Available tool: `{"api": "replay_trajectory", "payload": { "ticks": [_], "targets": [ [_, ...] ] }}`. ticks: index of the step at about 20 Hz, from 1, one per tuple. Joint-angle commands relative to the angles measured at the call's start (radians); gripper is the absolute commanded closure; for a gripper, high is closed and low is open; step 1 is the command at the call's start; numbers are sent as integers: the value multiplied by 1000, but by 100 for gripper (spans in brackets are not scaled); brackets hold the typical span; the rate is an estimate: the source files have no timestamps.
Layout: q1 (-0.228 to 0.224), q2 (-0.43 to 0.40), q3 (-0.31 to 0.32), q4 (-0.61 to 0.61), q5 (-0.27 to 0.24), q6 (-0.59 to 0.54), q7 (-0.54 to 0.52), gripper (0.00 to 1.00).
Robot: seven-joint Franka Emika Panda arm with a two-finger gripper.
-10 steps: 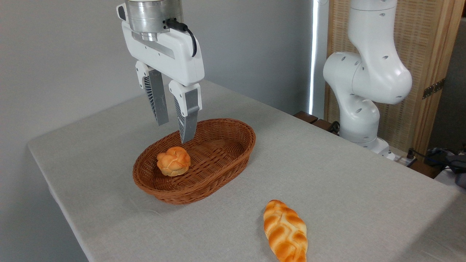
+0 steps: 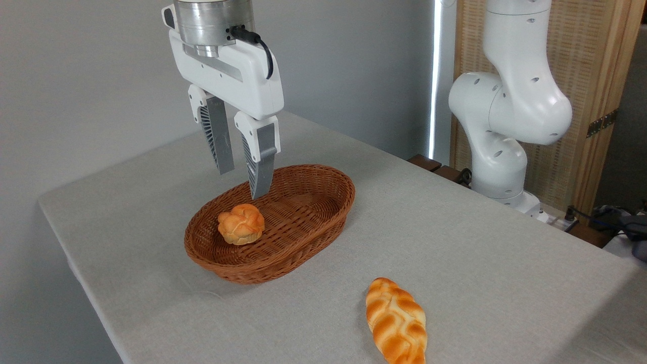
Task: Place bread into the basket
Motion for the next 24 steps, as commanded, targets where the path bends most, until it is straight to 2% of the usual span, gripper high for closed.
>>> {"api": "replay_trajectory", "payload": {
  "ticks": [1,16,20,24],
  "targets": [
    [-6,6,4,19,-3,-28,-7,0],
    [-4,-6,6,9,-1,-28,24,0],
    [-4,-39,15,-34,-1,-21,110,0],
    [-4,-94,52,-91,-3,-18,212,0]
  ]
}}
